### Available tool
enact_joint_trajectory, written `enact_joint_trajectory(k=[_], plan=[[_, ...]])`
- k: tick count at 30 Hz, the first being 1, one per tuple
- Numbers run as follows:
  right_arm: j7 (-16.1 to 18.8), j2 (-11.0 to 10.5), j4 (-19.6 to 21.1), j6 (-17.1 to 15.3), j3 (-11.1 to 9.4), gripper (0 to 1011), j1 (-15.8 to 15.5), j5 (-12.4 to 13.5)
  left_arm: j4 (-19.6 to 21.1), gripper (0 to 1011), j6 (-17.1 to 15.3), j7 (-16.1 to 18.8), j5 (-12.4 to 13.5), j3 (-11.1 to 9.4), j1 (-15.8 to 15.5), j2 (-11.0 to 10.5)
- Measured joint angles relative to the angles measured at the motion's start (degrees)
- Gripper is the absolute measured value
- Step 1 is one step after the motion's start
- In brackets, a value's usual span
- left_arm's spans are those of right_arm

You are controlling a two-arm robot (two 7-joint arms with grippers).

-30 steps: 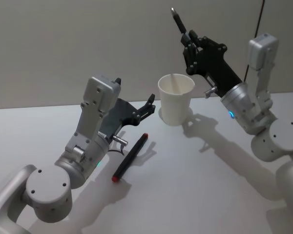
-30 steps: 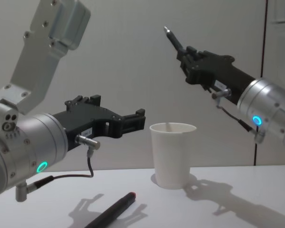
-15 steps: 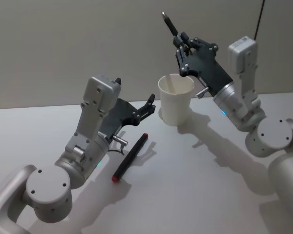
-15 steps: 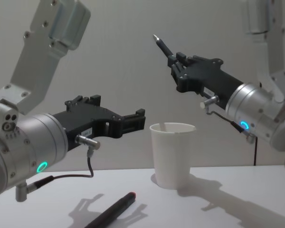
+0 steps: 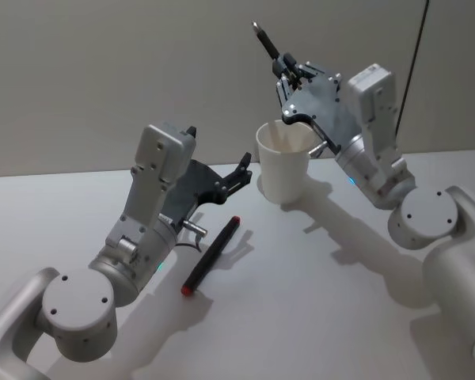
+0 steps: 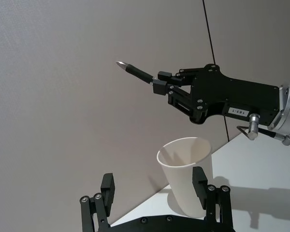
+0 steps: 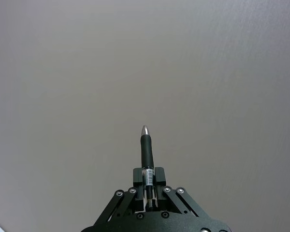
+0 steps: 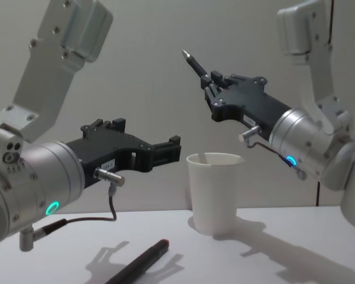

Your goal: Place the pen into the pen holder.

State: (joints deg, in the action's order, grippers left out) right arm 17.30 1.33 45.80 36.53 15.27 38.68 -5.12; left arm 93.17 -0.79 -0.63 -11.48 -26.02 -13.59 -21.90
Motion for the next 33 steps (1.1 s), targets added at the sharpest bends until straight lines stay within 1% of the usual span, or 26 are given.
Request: enact_joint_trajectory(k=[6, 12, 15, 20, 27, 33], plan=[[-1.3, 0.5, -3.0, 1.4, 0.3, 134, 1.3, -1.6, 0.0, 1001, 0.0, 0.0, 0.0, 0.0, 0.0, 0.0], [-2.7, 1.0, -7.0, 3.0, 0.6, 134, 3.0, -3.1, 0.0, 1001, 0.0, 0.0, 0.0, 0.0, 0.0, 0.0], [-3.1, 1.3, -8.5, 3.6, 0.7, 134, 3.7, -3.5, 0.0, 1001, 0.0, 0.0, 0.0, 0.0, 0.0, 0.0], [-4.1, 1.9, -12.4, 5.2, 1.0, 134, 5.4, -4.4, 0.0, 1001, 0.0, 0.0, 0.0, 0.0, 0.0, 0.0], [-5.0, 2.4, -15.9, 6.7, 1.3, 134, 6.9, -5.1, 0.0, 1001, 0.0, 0.0, 0.0, 0.0, 0.0, 0.0], [-5.5, 2.7, -17.8, 7.5, 1.5, 134, 7.5, -5.5, 0.0, 1001, 0.0, 0.0, 0.0, 0.0, 0.0, 0.0]])
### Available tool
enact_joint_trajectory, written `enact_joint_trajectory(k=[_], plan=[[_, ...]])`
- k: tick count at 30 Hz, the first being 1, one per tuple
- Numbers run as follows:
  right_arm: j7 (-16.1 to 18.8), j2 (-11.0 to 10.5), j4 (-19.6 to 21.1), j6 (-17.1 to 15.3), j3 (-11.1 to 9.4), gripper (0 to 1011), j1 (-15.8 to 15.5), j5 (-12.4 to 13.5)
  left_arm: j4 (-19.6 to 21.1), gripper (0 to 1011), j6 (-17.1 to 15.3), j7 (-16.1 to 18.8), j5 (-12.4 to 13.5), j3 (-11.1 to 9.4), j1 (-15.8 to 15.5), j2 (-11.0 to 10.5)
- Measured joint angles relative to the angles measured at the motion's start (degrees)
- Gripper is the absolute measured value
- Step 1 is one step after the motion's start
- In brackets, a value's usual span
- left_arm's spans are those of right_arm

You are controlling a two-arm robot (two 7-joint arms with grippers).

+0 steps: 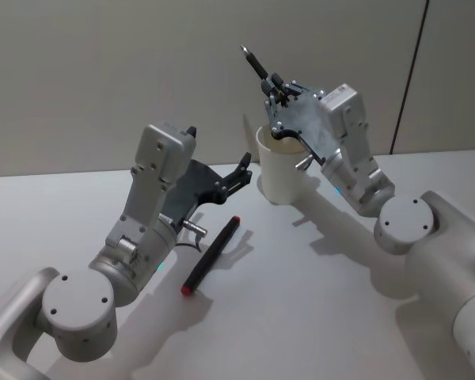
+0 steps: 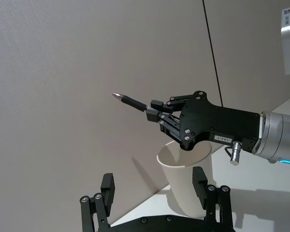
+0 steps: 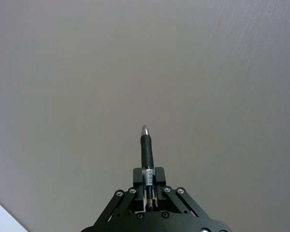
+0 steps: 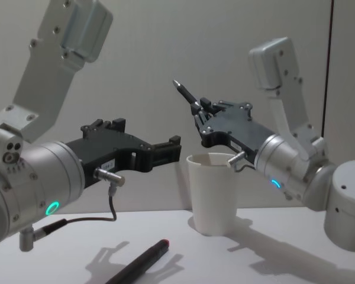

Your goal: Place the pen into the pen holder.

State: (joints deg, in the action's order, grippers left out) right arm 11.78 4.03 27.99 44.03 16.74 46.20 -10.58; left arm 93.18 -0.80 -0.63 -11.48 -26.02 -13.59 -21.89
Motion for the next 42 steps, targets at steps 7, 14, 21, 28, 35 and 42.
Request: enact_joint_trajectory(k=[7, 14, 21, 28, 35, 42], plan=[[-0.4, 0.2, -1.3, 0.5, 0.2, 134, 0.2, -0.2, 0.0, 1001, 0.0, 0.0, 0.0, 0.0, 0.0, 0.0], [-0.6, 0.3, -1.9, 0.8, 0.4, 290, 0.4, -0.4, 0.0, 1001, 0.0, 0.0, 0.0, 0.0, 0.0, 0.0], [-0.7, 0.3, -2.3, 0.9, 0.4, 506, 0.4, -0.4, 0.0, 1001, 0.0, 0.0, 0.0, 0.0, 0.0, 0.0], [-0.8, 0.3, -2.4, 1.0, 0.5, 705, 0.4, -0.5, 0.0, 1001, 0.0, 0.0, 0.0, 0.0, 0.0, 0.0], [0.1, 0.1, -1.0, 0.3, 0.3, 941, -0.2, 0.4, 0.0, 1001, 0.0, 0.0, 0.0, 0.0, 0.0, 0.0], [2.4, -1.0, 6.7, -3.5, -0.2, 1001, -4.1, 3.7, 0.0, 1001, 0.0, 0.0, 0.0, 0.0, 0.0, 0.0]])
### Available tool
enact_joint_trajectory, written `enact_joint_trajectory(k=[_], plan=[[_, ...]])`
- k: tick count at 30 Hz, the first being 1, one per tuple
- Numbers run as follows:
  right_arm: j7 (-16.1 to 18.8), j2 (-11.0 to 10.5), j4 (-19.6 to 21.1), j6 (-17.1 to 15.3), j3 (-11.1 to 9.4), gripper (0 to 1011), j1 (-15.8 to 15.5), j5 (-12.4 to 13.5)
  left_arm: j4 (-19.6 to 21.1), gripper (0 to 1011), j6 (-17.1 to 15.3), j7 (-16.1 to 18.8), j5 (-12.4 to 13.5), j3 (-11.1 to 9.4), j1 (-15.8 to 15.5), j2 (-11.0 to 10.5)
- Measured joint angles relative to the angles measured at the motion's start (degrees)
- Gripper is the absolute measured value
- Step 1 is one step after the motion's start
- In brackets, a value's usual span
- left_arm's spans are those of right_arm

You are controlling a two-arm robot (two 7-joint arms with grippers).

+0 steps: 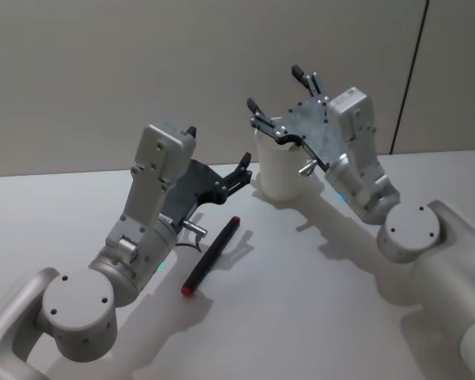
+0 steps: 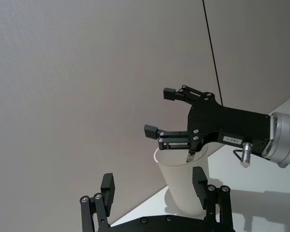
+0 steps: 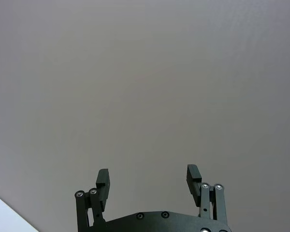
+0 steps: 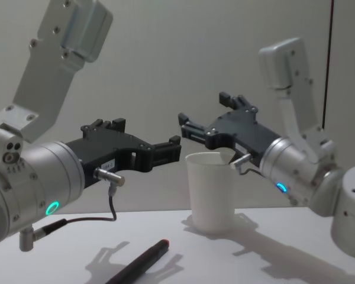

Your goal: Place the pen into the pen holder.

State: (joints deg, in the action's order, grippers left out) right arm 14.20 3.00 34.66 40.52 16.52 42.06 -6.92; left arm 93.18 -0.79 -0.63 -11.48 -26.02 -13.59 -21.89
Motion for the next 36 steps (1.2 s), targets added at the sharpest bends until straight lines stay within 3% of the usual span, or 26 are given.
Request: enact_joint_trajectory(k=[12, 23, 27, 36], plan=[[1.7, -3.5, 18.2, -9.7, -1.1, 1001, -10.2, 5.4, 0.0, 1001, 0.0, 0.0, 0.0, 0.0, 0.0, 0.0], [-0.4, -6.3, 30.2, -16.9, -1.9, 1001, -18.2, 8.5, 0.0, 1001, 0.0, 0.0, 0.0, 0.0, 0.0, 0.0], [-1.3, -7.2, 33.5, -18.8, -2.1, 1002, -20.6, 9.2, 0.0, 1001, 0.0, 0.0, 0.0, 0.0, 0.0, 0.0], [-1.6, -7.8, 34.9, -19.8, -2.2, 1001, -21.5, 9.8, 0.0, 1001, 0.0, 0.0, 0.0, 0.0, 0.0, 0.0]])
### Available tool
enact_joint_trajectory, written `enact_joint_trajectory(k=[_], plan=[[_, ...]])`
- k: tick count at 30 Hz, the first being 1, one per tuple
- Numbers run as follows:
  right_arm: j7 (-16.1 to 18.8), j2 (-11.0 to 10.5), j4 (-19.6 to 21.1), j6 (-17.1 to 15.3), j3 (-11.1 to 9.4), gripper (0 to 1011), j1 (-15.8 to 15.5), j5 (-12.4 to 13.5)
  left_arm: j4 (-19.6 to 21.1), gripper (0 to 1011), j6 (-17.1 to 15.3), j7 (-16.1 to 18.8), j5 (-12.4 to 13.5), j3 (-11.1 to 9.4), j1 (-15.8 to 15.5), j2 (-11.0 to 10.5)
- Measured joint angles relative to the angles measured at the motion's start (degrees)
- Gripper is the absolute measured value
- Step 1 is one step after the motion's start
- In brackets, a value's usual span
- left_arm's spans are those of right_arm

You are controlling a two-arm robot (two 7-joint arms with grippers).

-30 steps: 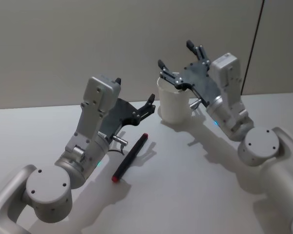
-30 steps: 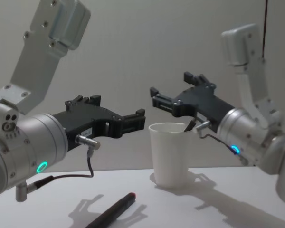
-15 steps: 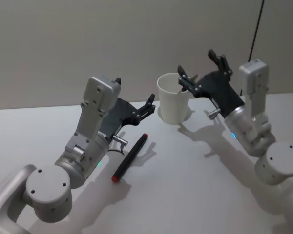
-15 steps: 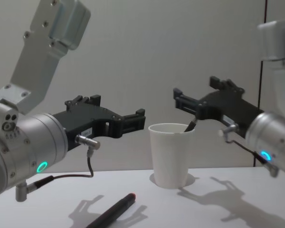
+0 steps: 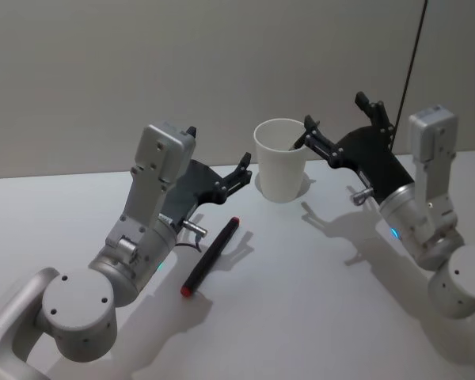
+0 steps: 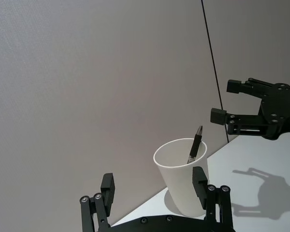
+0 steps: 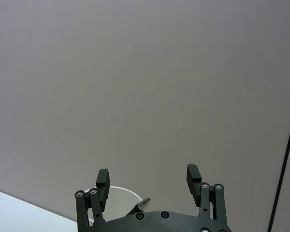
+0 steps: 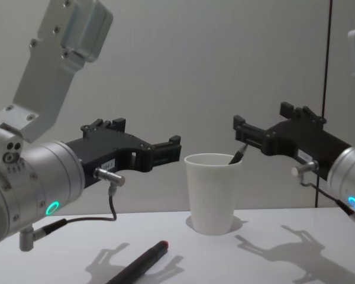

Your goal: Place the pen into the pen holder.

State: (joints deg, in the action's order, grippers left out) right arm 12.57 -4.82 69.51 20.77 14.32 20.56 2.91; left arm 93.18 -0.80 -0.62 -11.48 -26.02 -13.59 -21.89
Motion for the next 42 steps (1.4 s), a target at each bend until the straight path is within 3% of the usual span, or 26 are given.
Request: enact_joint_trajectory(k=[42], plan=[[-8.2, -13.6, 29.8, -21.3, -1.3, 1001, -20.1, 12.8, 0.0, 1001, 0.0, 0.0, 0.0, 0.0, 0.0, 0.0]])
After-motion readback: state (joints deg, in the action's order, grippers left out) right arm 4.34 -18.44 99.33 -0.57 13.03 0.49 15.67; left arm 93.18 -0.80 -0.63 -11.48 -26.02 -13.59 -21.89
